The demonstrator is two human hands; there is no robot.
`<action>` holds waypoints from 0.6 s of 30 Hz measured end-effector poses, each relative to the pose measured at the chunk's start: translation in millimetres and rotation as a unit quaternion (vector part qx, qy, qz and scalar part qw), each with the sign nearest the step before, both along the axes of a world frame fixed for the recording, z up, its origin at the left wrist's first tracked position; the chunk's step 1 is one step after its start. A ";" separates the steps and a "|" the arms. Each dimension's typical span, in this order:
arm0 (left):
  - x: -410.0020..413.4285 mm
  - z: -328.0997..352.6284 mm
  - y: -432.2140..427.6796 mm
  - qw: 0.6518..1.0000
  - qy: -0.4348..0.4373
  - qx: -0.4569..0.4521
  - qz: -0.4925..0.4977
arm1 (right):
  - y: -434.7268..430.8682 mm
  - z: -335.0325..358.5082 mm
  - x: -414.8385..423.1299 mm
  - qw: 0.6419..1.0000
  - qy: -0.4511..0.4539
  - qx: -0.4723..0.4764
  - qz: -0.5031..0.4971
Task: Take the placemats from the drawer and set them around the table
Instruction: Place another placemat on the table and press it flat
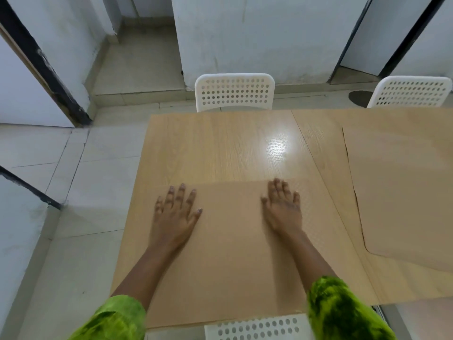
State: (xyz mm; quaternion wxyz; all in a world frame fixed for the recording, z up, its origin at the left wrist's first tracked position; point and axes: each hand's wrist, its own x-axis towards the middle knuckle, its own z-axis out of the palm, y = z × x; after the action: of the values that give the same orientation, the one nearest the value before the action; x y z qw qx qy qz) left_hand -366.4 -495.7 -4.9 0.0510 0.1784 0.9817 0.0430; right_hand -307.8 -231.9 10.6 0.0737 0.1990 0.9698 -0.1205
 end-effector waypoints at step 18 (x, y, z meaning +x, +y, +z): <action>137.8 1.7 38.8 0.993 0.009 0.024 -0.114 | -94.6 7.1 115.1 0.994 -0.009 -0.030 0.104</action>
State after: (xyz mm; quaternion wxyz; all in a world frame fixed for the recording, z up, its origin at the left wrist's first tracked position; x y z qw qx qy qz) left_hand -228.6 -456.9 -3.2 0.0423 0.2905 0.9541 0.0593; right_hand -192.7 -326.4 17.7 0.1003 0.0956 0.9805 -0.1395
